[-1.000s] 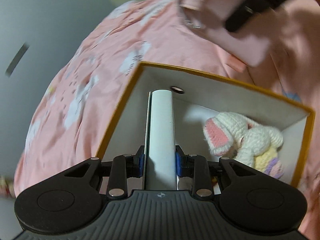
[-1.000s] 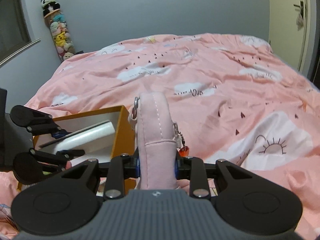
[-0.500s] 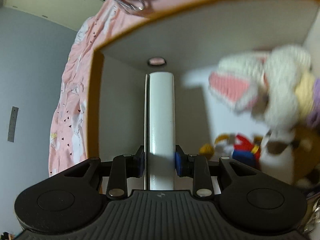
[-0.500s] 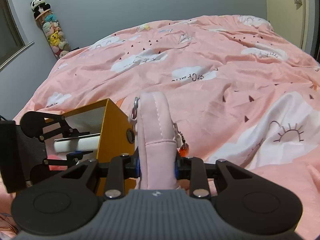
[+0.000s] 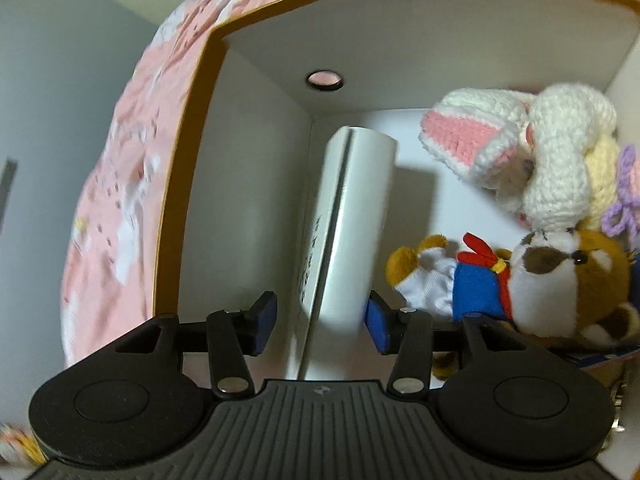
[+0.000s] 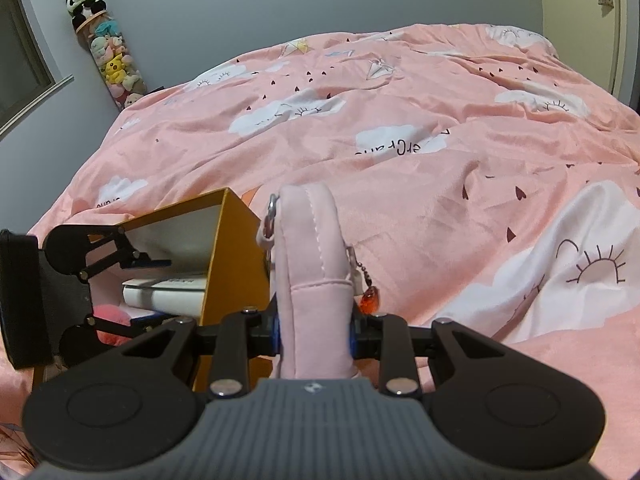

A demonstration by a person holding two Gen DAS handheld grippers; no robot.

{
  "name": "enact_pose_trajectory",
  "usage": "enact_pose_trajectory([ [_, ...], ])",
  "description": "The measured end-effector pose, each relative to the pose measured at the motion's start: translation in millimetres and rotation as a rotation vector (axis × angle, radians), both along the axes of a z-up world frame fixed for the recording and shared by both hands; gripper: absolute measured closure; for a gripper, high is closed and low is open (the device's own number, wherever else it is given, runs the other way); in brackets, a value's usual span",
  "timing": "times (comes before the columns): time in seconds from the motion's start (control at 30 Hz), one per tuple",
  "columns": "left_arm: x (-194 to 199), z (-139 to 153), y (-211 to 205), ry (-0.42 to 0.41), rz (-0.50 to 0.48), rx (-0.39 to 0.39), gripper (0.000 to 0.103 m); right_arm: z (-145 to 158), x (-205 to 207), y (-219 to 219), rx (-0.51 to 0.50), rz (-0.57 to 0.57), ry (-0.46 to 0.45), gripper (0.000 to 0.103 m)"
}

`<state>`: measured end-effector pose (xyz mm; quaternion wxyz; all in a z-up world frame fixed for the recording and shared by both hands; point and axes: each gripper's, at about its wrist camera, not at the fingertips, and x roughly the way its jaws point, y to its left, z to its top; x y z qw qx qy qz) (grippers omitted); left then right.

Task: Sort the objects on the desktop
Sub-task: 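Carry the white glasses case into the box with the left tool while the right tool lifts the pink pouch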

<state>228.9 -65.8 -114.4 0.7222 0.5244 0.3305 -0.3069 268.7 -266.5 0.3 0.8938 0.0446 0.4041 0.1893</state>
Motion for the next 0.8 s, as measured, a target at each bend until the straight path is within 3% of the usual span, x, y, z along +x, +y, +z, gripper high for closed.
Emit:
enact_pose_trajectory([
  [0.3, 26, 25, 31, 0.228, 0.264, -0.141, 0.04, 6, -5, 2, 0.006, 0.007, -0.02, 0.072],
  [0.5, 28, 30, 41, 0.251, 0.364, -0.115, 0.039, 8, -8, 3, 0.016, 0.013, -0.025, 0.072],
  [0.67, 46, 23, 52, 0.369, 0.486, -0.147, 0.039, 7, -8, 4, 0.018, 0.025, -0.02, 0.072],
  [0.73, 49, 24, 52, 0.393, 0.509, -0.182, 0.047, 7, -7, 3, 0.02, 0.025, -0.012, 0.072],
  [0.8, 49, 27, 47, 0.367, 0.52, -0.191, 0.055, 6, -7, 3, 0.021, 0.022, -0.01, 0.072],
])
